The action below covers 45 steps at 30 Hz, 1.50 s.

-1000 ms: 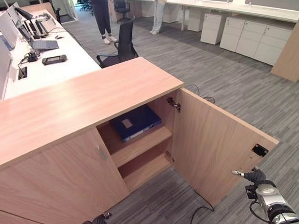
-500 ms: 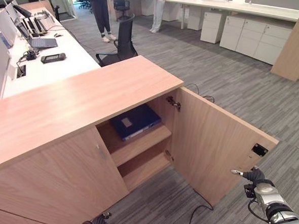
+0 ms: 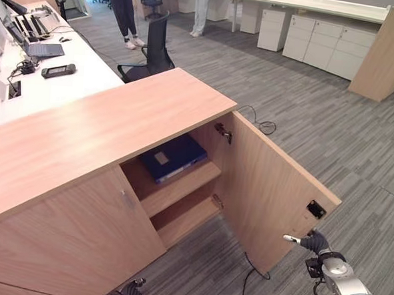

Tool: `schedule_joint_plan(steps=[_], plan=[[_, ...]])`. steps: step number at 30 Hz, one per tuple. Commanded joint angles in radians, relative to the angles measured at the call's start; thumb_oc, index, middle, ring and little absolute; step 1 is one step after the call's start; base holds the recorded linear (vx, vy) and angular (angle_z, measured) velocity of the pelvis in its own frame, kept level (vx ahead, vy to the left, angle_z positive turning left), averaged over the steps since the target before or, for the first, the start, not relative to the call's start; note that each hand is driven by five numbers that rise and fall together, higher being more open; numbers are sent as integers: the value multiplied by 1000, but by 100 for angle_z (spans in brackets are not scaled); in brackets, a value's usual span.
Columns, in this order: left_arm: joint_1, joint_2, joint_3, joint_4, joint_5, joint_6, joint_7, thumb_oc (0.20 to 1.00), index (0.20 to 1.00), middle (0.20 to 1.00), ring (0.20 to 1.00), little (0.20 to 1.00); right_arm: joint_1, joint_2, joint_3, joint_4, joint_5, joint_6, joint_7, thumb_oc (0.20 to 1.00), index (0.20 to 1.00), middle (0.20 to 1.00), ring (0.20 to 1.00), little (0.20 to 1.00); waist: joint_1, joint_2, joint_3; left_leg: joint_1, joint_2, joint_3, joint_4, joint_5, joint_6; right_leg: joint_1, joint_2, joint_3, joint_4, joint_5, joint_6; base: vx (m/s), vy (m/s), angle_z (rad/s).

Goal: Put the empty folder in the office cabinet

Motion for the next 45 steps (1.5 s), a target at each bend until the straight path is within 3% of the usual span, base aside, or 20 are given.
schedule_joint_plan(steps=[1, 15, 22, 26, 27, 30, 32, 34, 36, 37, 38, 39, 40, 42, 43, 45], plan=[[-76, 38, 21, 52, 46, -16, 20, 1000, 1000, 1000, 1000, 1000, -93, 111, 71, -142, -54, -112, 74, 1000, 1000, 1000, 1000, 1000, 40, -66, 29, 39, -33, -4, 13, -71, -5, 28, -38, 0, 7, -59, 34, -17, -12, 6], [-61, 46, 25, 54, 87, -24, 45, 1000, 1000, 1000, 1000, 1000, -67, 103, 175, -244, -126, -140, 124, 1000, 1000, 1000, 1000, 1000, 60, -71, 32, 33, -23, -39, 13, -59, -15, 45, -27, -23, 7, -75, 25, -4, -20, 11], [-71, 45, -2, 67, 75, -15, 65, 1000, 1000, 1000, 1000, 1000, -203, 177, 238, -234, -61, -143, 80, 1000, 1000, 1000, 1000, 1000, 120, -75, 44, 1, -11, -132, 20, -29, -34, 71, -12, -102, 10, -95, 3, -17, -74, 49], [-88, 48, -23, 67, 65, -8, 66, 1000, 1000, 1000, 1000, 1000, -300, 200, 203, -124, 1, -140, 11, 1000, 1000, 1000, 1000, 1000, 170, -80, 78, -74, 3, -178, 83, -7, -72, 85, -5, -179, 7, -107, -11, -95, -80, 100], [-104, 50, -30, 62, 54, -4, 66, 1000, 1000, 1000, 1000, 1000, -348, 187, 173, -80, 32, -137, -22, 1000, 1000, 1000, 1000, 1000, 186, -91, 113, -165, 24, -130, 200, 1, -90, 89, -18, -220, 7, -105, -15, -216, -33, 107], [-89, 68, -20, 51, 61, 0, 48, 1000, 1000, 1000, 1000, 1000, -397, 141, 134, -1, 29, -107, -49, 1000, 1000, 1000, 1000, 1000, 171, -105, 105, -157, 108, 121, 295, -59, -60, 92, -33, -283, 9, -107, -19, -57, 25, 110], [-53, 83, -19, 54, 83, 3, 29, 1000, 1000, 1000, 1000, 1000, -402, 113, 75, 42, 21, -89, -60, 1000, 1000, 1000, 1000, 1000, 173, -96, 82, -126, 76, 124, 235, -65, -43, 118, -32, -316, 25, -110, -19, 173, 112, 99], [-52, 117, -35, 44, 80, 8, 15, 1000, 1000, 1000, 1000, 1000, -472, 127, -3, 168, 136, -90, -96, 1000, 1000, 1000, 1000, 1000, 193, -103, 78, -109, 39, 104, 204, -78, -15, 74, -68, -349, 148, -124, -1, 81, 193, 108], [-54, 138, -14, 36, 41, 10, 16, 1000, 1000, 1000, 1000, 1000, -516, 112, -33, 222, 156, -87, -105, 1000, 1000, 1000, 1000, 1000, 200, -95, 82, -81, 23, 95, 161, -86, 9, 4, -104, -346, 287, -134, 38, 47, 198, 62], [-53, 154, 5, 24, 7, 6, 25, 1000, 1000, 1000, 1000, 1000, -551, 97, -64, 260, 183, -85, -111, 1000, 1000, 1000, 1000, 1000, 202, -89, 89, -50, 11, 80, 125, -93, 27, -55, -144, -319, 419, -103, 87, 14, 194, 55], [-63, 170, 22, 26, -25, 10, 41, 1000, 1000, 1000, 1000, 1000, -614, 71, -91, 309, 210, -82, -121, 1000, 1000, 1000, 1000, 1000, 192, -74, 120, -31, 14, 61, 106, -85, 36, -144, -165, -255, 569, -6, 141, -14, 120, 53], [-73, 176, 24, 35, -35, 8, 46, 1000, 1000, 1000, 1000, 1000, -634, 65, -100, 335, 223, -84, -125, 1000, 1000, 1000, 1000, 1000, 194, -61, 121, -37, 28, 49, 98, -76, 34, -177, -147, -221, 591, -3, 143, 32, 20, 69], [-83, 181, 19, 48, -53, 2, 48, 1000, 1000, 1000, 1000, 1000, -670, 33, -115, 390, 254, -88, -133, 1000, 1000, 1000, 1000, 1000, 194, -61, 116, -17, 14, 5, 69, -76, 25, -164, -125, -150, 501, -65, 137, 118, -47, 71], [-90, 189, 5, 58, -57, -2, 46, 1000, 1000, 1000, 1000, 1000, -687, 1, -126, 440, 275, -89, -142, 1000, 1000, 1000, 1000, 1000, 188, -71, 111, -6, -5, -35, 53, -78, 11, -117, -114, -98, 341, -108, 103, 150, -96, 65], [-97, 190, -4, 68, -55, -4, 40, 1000, 1000, 1000, 1000, 1000, -682, -27, -140, 466, 286, -88, -142, 1000, 1000, 1000, 1000, 1000, 179, -79, 102, -9, -18, -63, 48, -77, 8, -83, -98, -65, 246, -106, 86, 156, -115, 56], [-92, 187, -1, 89, -57, -4, 44, 1000, 1000, 1000, 1000, 1000, -686, -55, -147, 504, 290, -83, -142, 1000, 1000, 1000, 1000, 1000, 177, -84, 76, 4, -30, -79, 33, -80, 8, -50, -77, -34, 186, -101, 72, 138, -76, 50]])
